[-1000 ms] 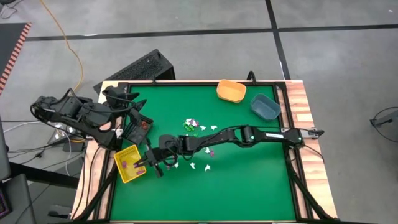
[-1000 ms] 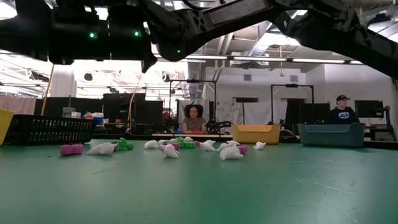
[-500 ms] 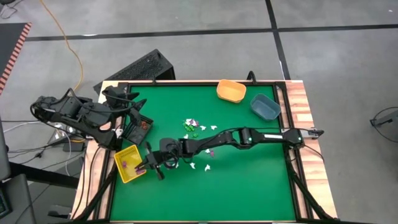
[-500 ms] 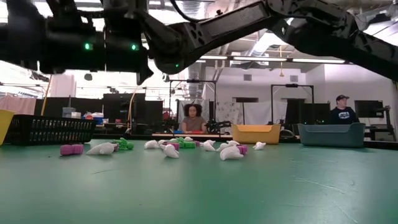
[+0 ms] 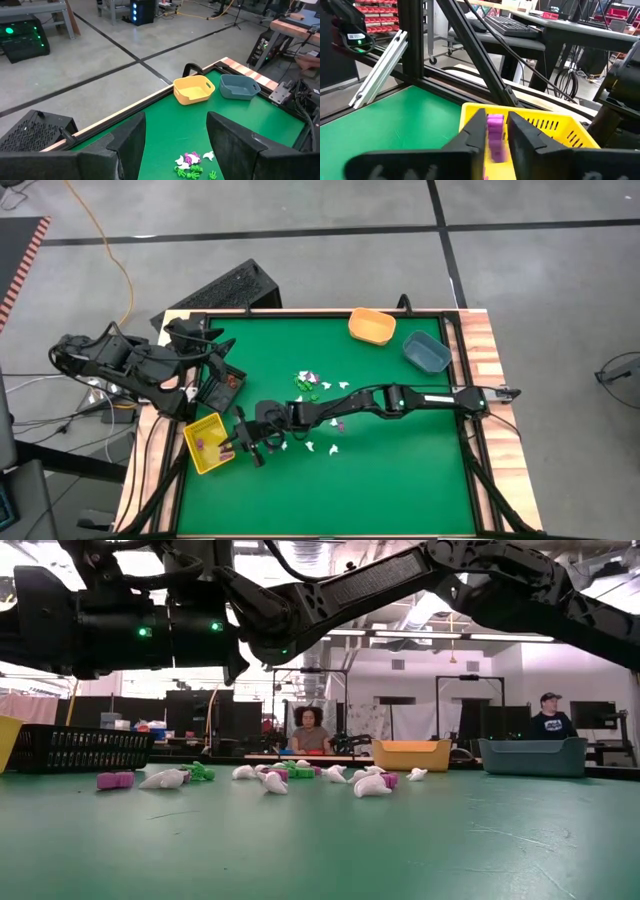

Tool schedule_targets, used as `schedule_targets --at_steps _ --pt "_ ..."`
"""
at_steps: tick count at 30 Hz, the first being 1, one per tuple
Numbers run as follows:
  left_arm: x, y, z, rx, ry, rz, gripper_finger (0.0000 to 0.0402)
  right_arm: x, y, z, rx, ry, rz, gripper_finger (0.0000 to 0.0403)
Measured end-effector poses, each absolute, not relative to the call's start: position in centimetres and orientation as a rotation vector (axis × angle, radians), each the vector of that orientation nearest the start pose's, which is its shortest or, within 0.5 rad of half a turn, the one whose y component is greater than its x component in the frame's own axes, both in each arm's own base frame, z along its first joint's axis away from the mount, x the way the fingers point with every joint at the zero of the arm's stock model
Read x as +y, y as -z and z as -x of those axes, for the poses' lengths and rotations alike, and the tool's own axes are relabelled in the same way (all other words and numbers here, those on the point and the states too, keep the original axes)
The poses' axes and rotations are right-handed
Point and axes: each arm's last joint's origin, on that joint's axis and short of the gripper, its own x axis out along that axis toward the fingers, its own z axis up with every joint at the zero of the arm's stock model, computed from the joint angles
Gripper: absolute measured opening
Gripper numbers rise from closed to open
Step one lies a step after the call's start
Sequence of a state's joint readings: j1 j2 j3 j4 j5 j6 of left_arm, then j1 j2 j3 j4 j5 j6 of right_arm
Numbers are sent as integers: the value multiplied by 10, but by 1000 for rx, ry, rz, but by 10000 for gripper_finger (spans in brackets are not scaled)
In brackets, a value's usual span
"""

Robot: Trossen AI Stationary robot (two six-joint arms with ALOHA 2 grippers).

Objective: Sort Halloween decoration
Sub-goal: Put the pink skeleton toy into the yellow bin

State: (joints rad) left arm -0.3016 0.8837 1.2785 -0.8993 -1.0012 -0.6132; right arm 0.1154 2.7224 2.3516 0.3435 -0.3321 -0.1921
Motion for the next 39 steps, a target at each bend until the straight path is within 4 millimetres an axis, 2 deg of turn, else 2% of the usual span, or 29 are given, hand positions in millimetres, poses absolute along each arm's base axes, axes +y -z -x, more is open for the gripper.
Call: schedule_targets --at_steps 9,13,18,21,27,30,39 --pt "-15 -417 -130 183 -776 268 199 76 -174 -601 11 -446 183 107" --pt "-15 -417 -130 185 -775 263 199 66 -188 -598 83 -436 180 107" --pt "-15 -417 -130 189 -774 254 199 35 -236 -582 224 -370 245 107" --pt "-15 -417 -130 194 -771 244 199 14 -248 -567 401 -326 281 107" --pt "-15 -417 -130 196 -772 240 199 -32 -253 -532 778 -231 262 107" --pt "-15 -417 -130 196 -771 240 199 -57 -247 -519 915 -179 211 107" --pt "-15 -417 -130 202 -760 243 199 -122 -235 -488 1153 -45 34 107"
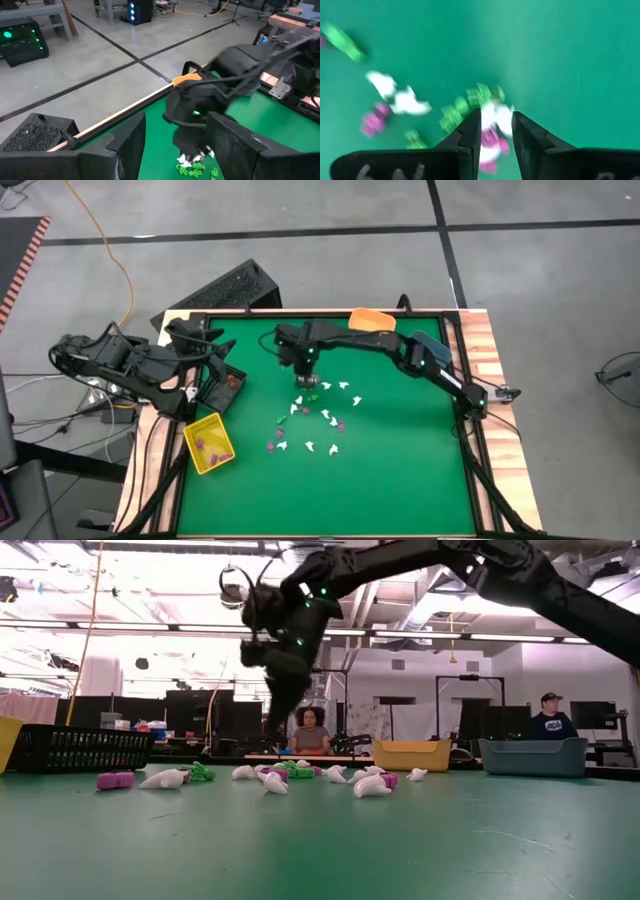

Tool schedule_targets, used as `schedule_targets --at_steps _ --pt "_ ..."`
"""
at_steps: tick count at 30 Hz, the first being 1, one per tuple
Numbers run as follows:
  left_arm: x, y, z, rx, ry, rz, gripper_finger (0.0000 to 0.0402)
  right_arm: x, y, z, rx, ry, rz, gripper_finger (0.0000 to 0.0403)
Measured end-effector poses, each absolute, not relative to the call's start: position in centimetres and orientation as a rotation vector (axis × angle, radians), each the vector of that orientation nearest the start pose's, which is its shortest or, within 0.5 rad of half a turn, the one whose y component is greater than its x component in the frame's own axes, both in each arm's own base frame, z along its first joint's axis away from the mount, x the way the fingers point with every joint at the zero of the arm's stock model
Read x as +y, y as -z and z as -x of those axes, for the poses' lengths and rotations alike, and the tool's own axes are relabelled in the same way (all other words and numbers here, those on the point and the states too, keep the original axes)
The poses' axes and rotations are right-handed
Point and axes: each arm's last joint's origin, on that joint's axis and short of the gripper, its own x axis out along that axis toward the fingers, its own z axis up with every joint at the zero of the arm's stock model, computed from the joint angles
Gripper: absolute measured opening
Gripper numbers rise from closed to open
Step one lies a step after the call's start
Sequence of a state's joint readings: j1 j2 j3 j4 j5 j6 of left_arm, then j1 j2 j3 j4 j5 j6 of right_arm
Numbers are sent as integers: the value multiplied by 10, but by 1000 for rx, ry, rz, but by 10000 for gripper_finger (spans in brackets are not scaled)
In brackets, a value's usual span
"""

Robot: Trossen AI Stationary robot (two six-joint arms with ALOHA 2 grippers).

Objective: Sort Halloween decoration
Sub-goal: Put the pink skeleton toy into the yellow bin

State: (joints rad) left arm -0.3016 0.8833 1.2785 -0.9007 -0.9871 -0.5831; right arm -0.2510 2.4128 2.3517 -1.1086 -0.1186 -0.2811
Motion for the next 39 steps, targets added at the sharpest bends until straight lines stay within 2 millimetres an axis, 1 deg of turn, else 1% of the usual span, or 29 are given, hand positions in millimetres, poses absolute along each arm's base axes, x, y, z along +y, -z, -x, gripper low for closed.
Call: schedule_targets --at_steps 3,7,11,13,16,19,22,24,29,31,35,39 --pt "-15 -416 -130 212 -748 244 199 -135 -232 -477 1228 -30 -4 107" --pt "-15 -415 -129 225 -750 233 199 -145 -230 -466 1306 -26 -37 107" --pt "-15 -414 -129 238 -753 222 199 -149 -230 -466 1294 -48 1 107" --pt "-15 -414 -129 241 -752 214 199 -150 -229 -470 1265 -43 15 107" --pt "-15 -414 -129 247 -750 200 199 -145 -225 -477 1242 -40 41 107" --pt "-15 -414 -129 250 -749 190 199 -133 -212 -484 1249 -72 68 107" --pt "-15 -414 -129 252 -748 184 199 -121 -194 -487 1321 -121 85 107" --pt "-15 -413 -128 258 -749 179 199 -114 -192 -487 1348 -131 120 107" --pt "-15 -412 -128 268 -752 171 199 -107 -191 -487 1387 -108 200 107" --pt "-15 -412 -128 269 -751 170 199 -109 -192 -485 1398 -103 198 107" --pt "-15 -412 -128 272 -752 168 199 -120 -195 -480 1410 -80 188 107" --pt "-14 -411 -127 286 -754 157 199 -129 -196 -481 1384 -70 184 107"
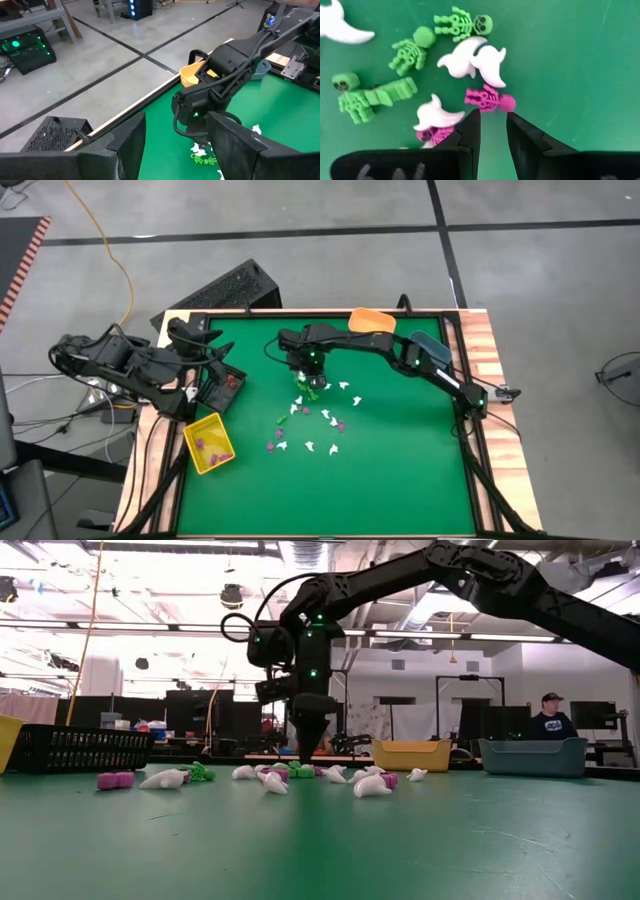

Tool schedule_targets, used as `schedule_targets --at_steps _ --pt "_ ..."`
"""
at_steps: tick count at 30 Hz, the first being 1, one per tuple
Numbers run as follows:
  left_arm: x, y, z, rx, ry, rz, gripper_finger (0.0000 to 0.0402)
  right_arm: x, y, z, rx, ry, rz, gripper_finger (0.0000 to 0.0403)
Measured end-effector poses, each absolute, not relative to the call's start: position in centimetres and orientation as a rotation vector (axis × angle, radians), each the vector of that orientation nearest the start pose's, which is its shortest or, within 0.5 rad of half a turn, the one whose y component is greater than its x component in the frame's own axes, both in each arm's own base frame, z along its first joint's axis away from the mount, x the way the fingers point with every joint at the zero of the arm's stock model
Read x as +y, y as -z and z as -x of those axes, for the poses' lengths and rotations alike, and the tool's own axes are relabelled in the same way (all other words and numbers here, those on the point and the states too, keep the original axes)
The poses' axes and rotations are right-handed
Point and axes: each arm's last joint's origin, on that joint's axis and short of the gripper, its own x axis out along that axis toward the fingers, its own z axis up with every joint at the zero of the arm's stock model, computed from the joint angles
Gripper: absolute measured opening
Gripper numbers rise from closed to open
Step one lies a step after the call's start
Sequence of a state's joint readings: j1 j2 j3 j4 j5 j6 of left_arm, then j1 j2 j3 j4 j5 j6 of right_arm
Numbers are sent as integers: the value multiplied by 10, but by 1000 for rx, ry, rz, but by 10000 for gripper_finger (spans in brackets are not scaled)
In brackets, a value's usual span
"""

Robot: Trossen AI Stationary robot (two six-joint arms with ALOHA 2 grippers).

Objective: Sort Halloween decoration
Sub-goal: Put the pink skeleton toy into the yellow bin

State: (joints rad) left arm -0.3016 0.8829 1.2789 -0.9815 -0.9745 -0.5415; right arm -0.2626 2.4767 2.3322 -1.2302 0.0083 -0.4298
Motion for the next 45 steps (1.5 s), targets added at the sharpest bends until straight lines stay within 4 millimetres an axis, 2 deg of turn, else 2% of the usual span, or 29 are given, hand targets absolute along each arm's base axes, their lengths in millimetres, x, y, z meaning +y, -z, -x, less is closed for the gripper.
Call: schedule_targets --at_steps 9,23,35,45 --pt "-14 -411 -127 287 -755 155 199 -125 -196 -484 1353 -155 289 107" --pt "-14 -411 -127 286 -756 156 199 -131 -197 -484 1325 -278 460 107" --pt "-14 -411 -127 285 -756 160 199 -131 -198 -486 1314 -298 541 107" --pt "-15 -411 -127 291 -743 164 199 -121 -166 -481 1381 -327 552 107"
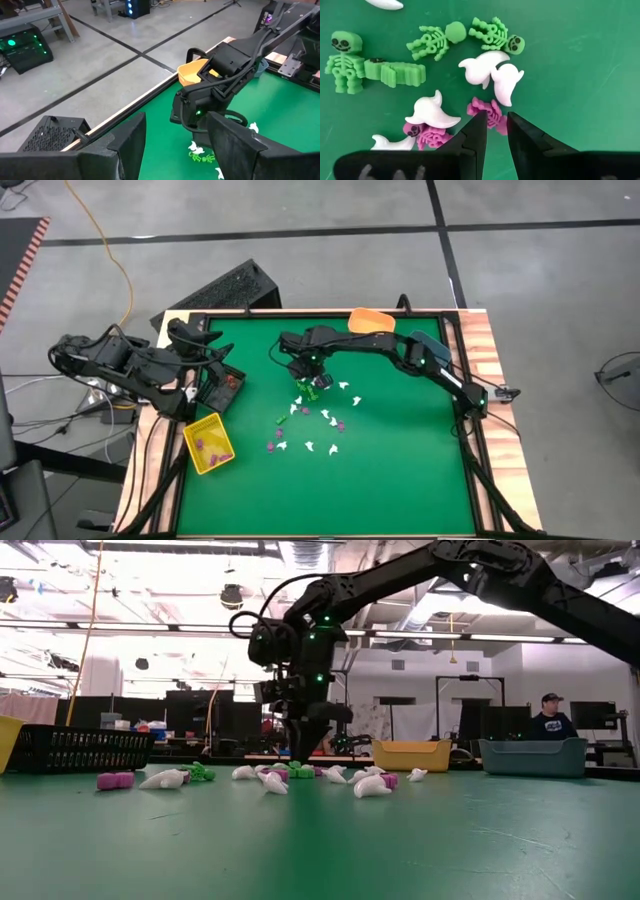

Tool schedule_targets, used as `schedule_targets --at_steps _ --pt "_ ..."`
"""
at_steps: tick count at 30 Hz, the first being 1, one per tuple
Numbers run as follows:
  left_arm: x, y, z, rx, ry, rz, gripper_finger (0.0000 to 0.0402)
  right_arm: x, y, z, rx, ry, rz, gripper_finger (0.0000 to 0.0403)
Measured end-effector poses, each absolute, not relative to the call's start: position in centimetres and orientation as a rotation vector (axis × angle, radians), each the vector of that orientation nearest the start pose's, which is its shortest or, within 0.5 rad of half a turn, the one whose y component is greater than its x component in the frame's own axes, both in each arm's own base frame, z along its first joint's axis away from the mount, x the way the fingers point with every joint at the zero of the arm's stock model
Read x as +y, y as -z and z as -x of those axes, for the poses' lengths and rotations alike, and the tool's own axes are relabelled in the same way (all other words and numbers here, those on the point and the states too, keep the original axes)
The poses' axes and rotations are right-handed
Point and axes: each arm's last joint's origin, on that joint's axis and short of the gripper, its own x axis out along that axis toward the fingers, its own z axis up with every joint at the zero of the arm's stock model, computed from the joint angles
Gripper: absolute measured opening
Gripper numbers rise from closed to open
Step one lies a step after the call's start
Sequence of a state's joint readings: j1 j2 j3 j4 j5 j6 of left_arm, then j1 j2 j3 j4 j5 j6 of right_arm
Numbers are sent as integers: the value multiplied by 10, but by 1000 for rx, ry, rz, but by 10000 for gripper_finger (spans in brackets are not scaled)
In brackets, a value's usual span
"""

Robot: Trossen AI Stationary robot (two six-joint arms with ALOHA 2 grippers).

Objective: Sort Halloween decoration
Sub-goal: Put the pink skeleton toy into the yellow bin

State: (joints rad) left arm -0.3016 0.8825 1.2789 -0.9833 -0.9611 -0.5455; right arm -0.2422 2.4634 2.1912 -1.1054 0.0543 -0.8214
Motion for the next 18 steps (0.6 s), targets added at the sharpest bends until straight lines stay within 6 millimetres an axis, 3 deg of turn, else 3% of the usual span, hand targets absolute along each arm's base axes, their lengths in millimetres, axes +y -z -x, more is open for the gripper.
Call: schedule_targets --at_steps 12,18 --pt "-14 -410 -126 296 -745 156 199 -124 -160 -471 1525 -271 549 107" --pt "-14 -410 -126 303 -744 153 199 -126 -160 -471 1518 -268 545 107"
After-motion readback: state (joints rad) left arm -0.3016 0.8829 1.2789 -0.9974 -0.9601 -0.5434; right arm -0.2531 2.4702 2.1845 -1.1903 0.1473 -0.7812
